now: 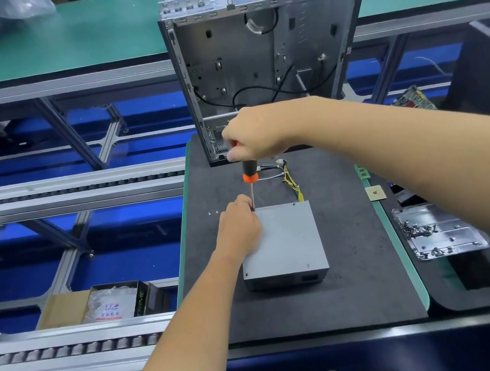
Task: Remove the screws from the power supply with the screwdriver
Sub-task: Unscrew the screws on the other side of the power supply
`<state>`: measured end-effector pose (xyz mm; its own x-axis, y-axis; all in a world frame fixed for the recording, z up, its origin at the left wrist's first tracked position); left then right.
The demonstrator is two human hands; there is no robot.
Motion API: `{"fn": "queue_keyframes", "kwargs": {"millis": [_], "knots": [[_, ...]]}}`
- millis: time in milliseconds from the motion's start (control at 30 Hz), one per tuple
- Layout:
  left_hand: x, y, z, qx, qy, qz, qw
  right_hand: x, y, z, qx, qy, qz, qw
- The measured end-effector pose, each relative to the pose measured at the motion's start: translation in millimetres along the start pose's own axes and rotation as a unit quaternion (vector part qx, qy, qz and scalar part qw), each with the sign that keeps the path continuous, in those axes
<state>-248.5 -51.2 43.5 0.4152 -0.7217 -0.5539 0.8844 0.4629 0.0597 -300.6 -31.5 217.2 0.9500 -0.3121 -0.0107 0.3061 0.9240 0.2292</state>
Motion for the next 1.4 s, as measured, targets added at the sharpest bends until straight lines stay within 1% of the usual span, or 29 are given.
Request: {"fn": "queue_keyframes", "kwargs": {"millis": [67, 133, 200, 267, 367, 433, 500, 567, 633, 667, 733, 800, 833, 867, 900, 1000, 1100, 1167, 1200, 1233, 1300, 1333, 1367, 1400], "knots": [[1.1, -1.0, -0.7, 0.003, -0.004, 0.004, 1.0, 7.5, 3.1, 5.7, 0.004, -0.043, 0.036, 0.998], [1.6, -1.7, -0.7, 0.004, -0.007, 0.007, 1.0, 10.9, 7.0, 5.0, 0.031, -0.101, 0.042, 0.994], [1.3, -2.5, -0.8, 0.003, -0.01, 0.006, 1.0, 10.9, 9.0, 2.2, 0.041, -0.127, 0.034, 0.99], [1.0, -2.7, -1.0, 0.001, -0.012, 0.002, 1.0, 6.5, 7.4, 0.7, 0.024, -0.099, 0.013, 0.995], [0.6, -2.5, -1.1, -0.002, -0.006, -0.003, 1.0, -12.3, 6.0, 2.3, 0.011, -0.026, -0.069, 0.997], [-0.1, -2.2, -0.2, -0.009, -0.003, -0.005, 1.0, -15.3, 2.4, 2.4, 0.004, 0.01, -0.065, 0.998], [-0.7, -1.0, 2.4, -0.026, 0.004, -0.013, 1.0, -7.9, 0.0, 2.9, -0.004, -0.033, -0.014, 0.999], [0.1, 0.3, 5.7, -0.042, 0.012, -0.018, 0.999, 3.3, 4.0, 8.3, -0.009, -0.117, 0.031, 0.993], [0.5, 0.3, 7.1, -0.047, 0.013, -0.021, 0.999, 7.3, 6.4, 6.9, 0.01, -0.186, 0.036, 0.982], [-0.3, -0.1, 7.5, -0.049, 0.009, -0.025, 0.998, 6.5, 6.2, 5.0, 0.015, -0.201, 0.027, 0.979], [-3.3, -0.6, 7.5, -0.048, -0.001, -0.034, 0.998, -0.1, 4.0, 1.2, 0.016, -0.181, -0.012, 0.983], [-4.5, -0.8, 7.5, -0.045, -0.008, -0.038, 0.998, -8.2, 1.1, 3.7, -0.012, -0.071, -0.055, 0.996], [-4.1, -0.9, 7.1, -0.045, -0.008, -0.039, 0.998, -9.7, -1.1, 8.3, -0.039, -0.007, -0.062, 0.997], [-3.6, -1.0, 6.6, -0.044, -0.007, -0.039, 0.998, -8.4, -3.3, 10.7, -0.059, 0.025, -0.06, 0.996], [-3.4, -0.9, 6.3, -0.044, -0.006, -0.039, 0.998, -7.1, -5.3, 9.3, -0.064, 0.025, -0.053, 0.996], [-4.4, -0.3, 7.2, -0.047, -0.009, -0.04, 0.998, 0.5, -7.9, 2.7, -0.019, -0.024, -0.008, 1.0], [-3.6, -1.1, 6.1, -0.046, -0.01, -0.039, 0.998, 9.5, -0.4, 3.3, 0.026, -0.17, 0.032, 0.985], [-3.9, -1.5, 5.4, -0.044, -0.01, -0.04, 0.998, 10.8, 3.0, 1.7, 0.035, -0.228, 0.033, 0.972], [-4.8, -1.5, 5.2, -0.043, -0.011, -0.041, 0.998, 10.3, 3.2, 1.1, 0.03, -0.225, 0.021, 0.974], [-5.2, -1.4, 5.7, -0.043, -0.014, -0.041, 0.998, 6.7, 1.3, 0.5, 0.023, -0.197, 0.001, 0.98], [-6.2, -0.7, 6.6, -0.041, -0.02, -0.039, 0.998, -4.2, 0.2, 2.6, -0.004, -0.064, -0.061, 0.996], [-6.2, -0.5, 6.6, -0.041, -0.019, -0.038, 0.998, -6.7, 0.0, 7.4, -0.029, 0.003, -0.079, 0.996], [-6.1, -0.6, 6.3, -0.042, -0.017, -0.038, 0.998, -6.1, -2.5, 9.8, -0.047, 0.036, -0.075, 0.995], [-6.1, -0.5, 6.2, -0.042, -0.017, -0.038, 0.998, -1.3, -4.0, 9.1, -0.048, 0.028, -0.051, 0.997]]}}
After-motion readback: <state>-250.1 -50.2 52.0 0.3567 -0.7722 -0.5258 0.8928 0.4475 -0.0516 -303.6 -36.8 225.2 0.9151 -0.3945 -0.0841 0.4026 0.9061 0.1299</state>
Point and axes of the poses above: each hand's wrist, its own y-axis away from the middle knuckle, its own z-axis out of the back of the hand, x = y × z, the point moved 10 cm from there along -y, towards the middle knuckle, and after that the axes turned 2 degrees about z, right-handed, at the moved point
